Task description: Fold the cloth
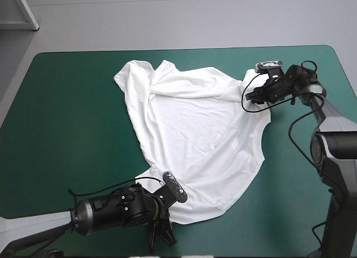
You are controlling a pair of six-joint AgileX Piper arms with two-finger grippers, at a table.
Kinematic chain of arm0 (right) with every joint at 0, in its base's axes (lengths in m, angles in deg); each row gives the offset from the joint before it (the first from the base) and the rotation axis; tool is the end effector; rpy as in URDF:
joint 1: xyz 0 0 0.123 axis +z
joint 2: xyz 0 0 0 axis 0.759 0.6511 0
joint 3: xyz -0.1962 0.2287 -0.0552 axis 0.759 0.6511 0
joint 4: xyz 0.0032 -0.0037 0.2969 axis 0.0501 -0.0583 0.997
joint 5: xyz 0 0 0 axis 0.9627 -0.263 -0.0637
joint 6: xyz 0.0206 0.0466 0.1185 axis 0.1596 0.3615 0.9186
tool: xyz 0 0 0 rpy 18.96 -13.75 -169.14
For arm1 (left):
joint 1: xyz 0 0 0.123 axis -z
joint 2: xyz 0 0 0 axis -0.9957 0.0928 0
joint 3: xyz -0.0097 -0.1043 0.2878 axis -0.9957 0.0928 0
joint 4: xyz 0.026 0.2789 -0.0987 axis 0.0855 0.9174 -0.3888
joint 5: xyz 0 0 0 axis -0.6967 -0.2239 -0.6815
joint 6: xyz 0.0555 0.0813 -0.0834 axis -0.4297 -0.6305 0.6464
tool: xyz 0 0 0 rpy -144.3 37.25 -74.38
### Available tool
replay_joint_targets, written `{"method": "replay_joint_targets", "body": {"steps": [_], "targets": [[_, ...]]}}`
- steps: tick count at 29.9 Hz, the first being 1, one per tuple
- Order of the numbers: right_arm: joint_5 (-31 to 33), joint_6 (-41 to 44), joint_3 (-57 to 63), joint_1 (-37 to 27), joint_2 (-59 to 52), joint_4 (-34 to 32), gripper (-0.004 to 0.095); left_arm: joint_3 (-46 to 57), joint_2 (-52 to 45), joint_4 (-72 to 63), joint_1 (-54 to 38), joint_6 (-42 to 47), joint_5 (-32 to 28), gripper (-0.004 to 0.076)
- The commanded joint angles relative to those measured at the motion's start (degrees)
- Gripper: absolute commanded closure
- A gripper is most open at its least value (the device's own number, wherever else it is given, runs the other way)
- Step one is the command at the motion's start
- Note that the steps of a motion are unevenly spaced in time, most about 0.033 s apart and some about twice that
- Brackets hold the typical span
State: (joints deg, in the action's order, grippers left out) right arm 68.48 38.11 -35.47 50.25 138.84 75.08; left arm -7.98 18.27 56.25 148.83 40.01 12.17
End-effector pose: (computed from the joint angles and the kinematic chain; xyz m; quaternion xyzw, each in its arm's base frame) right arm 0.5422 0.0371 0.1815 -0.1203 0.9508 0.0870 0.2718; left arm 0.1344 -0.2482 0.1580 0.4612 0.8762 -0.0368 0.1347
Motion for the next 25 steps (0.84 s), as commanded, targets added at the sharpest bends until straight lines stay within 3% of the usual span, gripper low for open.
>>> {"method": "replay_joint_targets", "body": {"steps": [1, 6, 11, 19, 25], "targets": [[0.42, 2.22, -2.94, 0.58, -1.99, -3.1, 0.0518, 0.07, -0.17, 2.83, -0.54, 0.43, -1.55, 0.0705], [4.46, 2.99, -3.08, 0.58, -1.77, -6.37, 0.0924, 0.07, -0.17, 3.38, -0.54, 0.9, -2.79, 0.0705], [5.74, 3.9, -3.2, 0.58, -5.55, -7.36, 0.0919, -0.57, -2.44, 11.53, -0.54, 7.62, -5.93, 0.0705], [5.61, -0.08, -5.11, 0.58, -22.14, 0.12, 0.092, -8.78, -10.11, 44.54, -1.38, 23.99, -1.39, 0.0705], [5.82, -1.94, -8.66, 0.58, -32.88, 4.85, 0.0921, -21.84, -11.38, 49.42, -11.67, 17.39, -8.29, 0.0704]]}}
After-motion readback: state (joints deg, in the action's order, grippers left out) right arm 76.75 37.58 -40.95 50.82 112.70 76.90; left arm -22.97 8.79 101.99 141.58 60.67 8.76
